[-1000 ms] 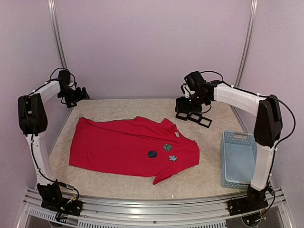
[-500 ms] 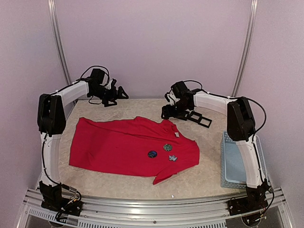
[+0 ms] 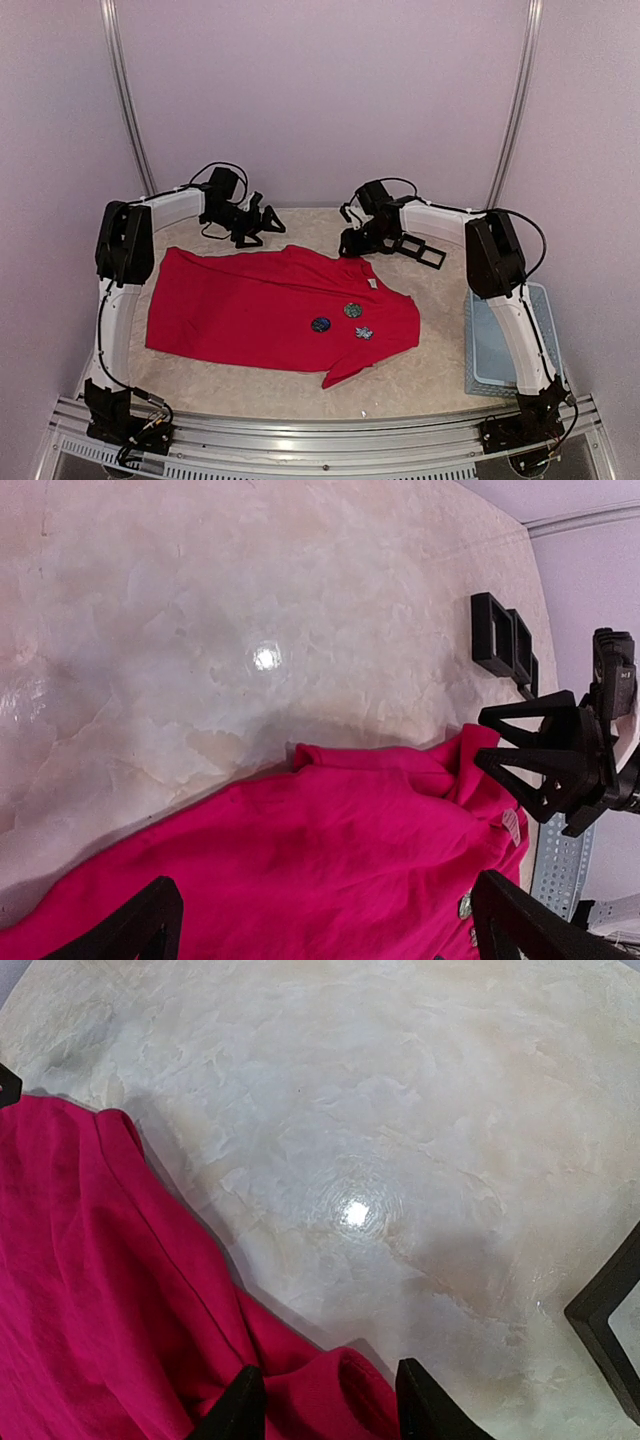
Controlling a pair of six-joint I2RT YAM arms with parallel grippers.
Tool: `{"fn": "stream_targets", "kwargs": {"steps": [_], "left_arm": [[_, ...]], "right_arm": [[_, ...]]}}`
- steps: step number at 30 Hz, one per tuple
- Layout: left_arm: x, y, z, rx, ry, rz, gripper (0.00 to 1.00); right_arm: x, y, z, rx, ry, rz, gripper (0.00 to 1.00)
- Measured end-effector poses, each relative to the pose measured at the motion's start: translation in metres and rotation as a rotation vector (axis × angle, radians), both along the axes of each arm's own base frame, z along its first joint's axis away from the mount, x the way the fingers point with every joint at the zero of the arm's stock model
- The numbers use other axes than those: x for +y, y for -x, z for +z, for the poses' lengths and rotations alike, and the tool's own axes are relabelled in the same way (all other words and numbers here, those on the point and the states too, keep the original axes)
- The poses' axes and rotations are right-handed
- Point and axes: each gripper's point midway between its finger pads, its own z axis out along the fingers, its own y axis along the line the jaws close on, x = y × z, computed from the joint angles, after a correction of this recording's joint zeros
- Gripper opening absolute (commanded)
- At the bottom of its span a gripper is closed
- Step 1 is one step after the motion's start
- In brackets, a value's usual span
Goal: Remove the brooch from the garment
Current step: Smooth out the flattened clothing at the center of the board.
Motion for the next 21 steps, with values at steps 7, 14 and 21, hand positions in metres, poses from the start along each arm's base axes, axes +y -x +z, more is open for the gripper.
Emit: {"fn": "stream_targets", "kwargs": {"steps": [7, 14, 21], "left_arm": [[0.016, 0.018, -0.014, 0.029, -0.074, 0.036, 0.99], [0.058, 0.043, 0.013, -0.080, -0.232, 0.128, 0.99], [0.089, 0.069, 0.038, -0.144, -0.284, 0.195, 0.99]], "right_arm": [[-0.001, -0.002, -0.003, 0.002, -0.002, -0.007, 0.00], [-0.023, -0.024, 0.001, -0.016, -0.017, -0.152, 0.00], [-0.050, -0.056, 0.015, -0.071, -0.070, -0.273, 0.00]]}}
